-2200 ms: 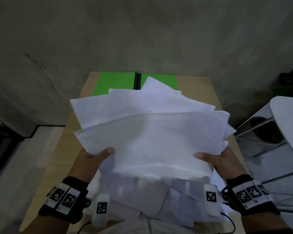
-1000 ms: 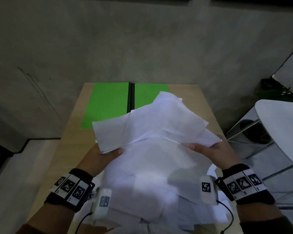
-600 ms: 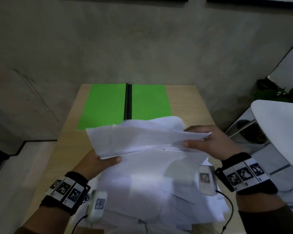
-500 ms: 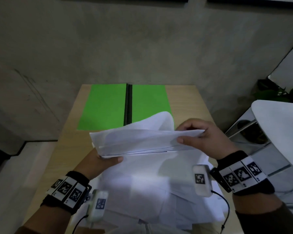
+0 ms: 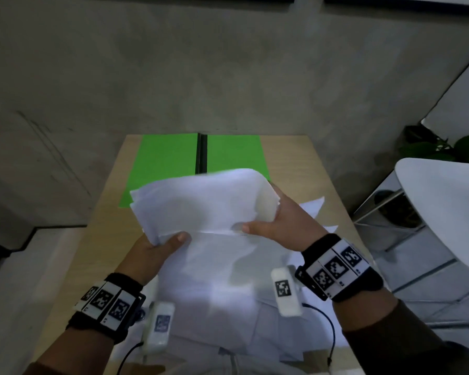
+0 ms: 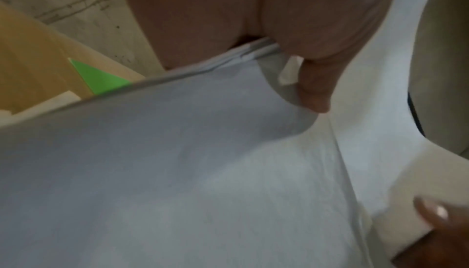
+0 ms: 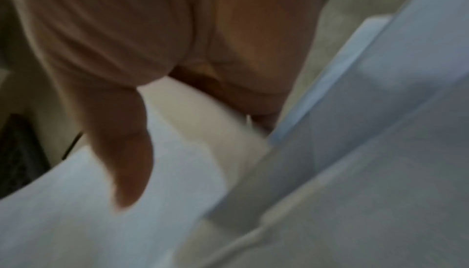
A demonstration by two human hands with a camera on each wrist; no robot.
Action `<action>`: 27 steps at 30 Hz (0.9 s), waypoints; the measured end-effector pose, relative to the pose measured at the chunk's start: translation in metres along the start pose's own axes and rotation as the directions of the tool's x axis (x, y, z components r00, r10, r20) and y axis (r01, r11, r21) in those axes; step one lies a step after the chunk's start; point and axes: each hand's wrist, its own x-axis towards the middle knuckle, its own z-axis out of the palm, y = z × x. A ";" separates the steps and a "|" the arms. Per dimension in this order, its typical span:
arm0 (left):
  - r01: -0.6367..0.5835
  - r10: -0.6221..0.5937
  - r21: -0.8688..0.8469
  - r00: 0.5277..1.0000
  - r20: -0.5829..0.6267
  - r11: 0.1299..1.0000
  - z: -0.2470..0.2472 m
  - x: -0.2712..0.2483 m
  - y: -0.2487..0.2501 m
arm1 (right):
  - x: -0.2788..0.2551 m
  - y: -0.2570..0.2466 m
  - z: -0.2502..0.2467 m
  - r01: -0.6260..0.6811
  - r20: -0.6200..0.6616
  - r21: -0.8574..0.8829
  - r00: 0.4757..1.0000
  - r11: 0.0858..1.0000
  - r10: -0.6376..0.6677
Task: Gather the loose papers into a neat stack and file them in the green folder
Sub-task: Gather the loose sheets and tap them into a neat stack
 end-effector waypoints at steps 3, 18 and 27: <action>0.011 -0.013 -0.034 0.998 -0.069 0.999 -0.002 0.000 0.003 | 0.004 0.008 -0.016 -0.007 0.090 -0.629 0.993 0.777 0.082; -0.104 0.052 -0.147 0.946 -0.319 0.984 -0.019 0.014 0.039 | -0.009 0.006 -0.059 0.036 0.074 -0.749 0.997 0.662 0.029; 0.049 -0.031 0.027 0.878 -0.478 0.998 -0.041 0.004 0.036 | -0.075 0.038 -0.135 -0.150 -0.405 0.116 0.896 0.982 0.185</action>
